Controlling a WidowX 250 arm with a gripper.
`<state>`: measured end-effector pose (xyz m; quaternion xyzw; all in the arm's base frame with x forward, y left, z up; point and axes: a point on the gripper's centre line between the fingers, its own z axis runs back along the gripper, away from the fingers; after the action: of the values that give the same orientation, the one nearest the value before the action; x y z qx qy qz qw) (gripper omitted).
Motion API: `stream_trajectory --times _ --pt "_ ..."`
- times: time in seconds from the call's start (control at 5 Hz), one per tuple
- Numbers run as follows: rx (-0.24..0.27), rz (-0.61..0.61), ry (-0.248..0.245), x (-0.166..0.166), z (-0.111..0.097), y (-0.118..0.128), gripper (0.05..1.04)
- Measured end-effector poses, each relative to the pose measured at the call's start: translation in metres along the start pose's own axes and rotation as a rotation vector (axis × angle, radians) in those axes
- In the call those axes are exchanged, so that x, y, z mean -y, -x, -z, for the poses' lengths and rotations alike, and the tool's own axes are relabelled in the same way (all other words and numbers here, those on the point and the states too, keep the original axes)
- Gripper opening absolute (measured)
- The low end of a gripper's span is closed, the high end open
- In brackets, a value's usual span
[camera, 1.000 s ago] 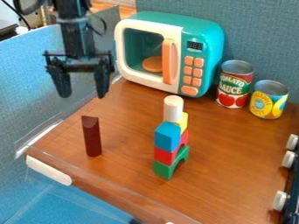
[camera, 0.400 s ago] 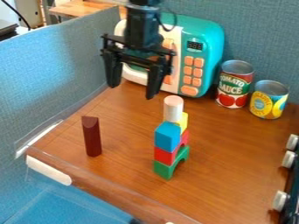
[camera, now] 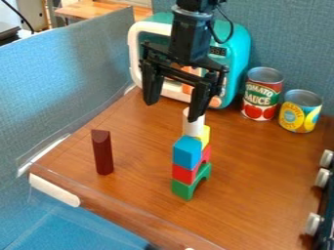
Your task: Move the red cylinder from the top of the tower to the left side of the table
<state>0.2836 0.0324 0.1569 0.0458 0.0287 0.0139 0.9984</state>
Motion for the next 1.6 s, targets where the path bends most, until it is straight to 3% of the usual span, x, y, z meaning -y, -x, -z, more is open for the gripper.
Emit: stream_trajectory --times 0.4,1.6 --pt "-0.054 -0.078 0.100 -0.0179 0.0051 0.0078 1.001" --pt "-0.053 -0.074 0.103 -0.0183 0.0051 0.0078 1.001"
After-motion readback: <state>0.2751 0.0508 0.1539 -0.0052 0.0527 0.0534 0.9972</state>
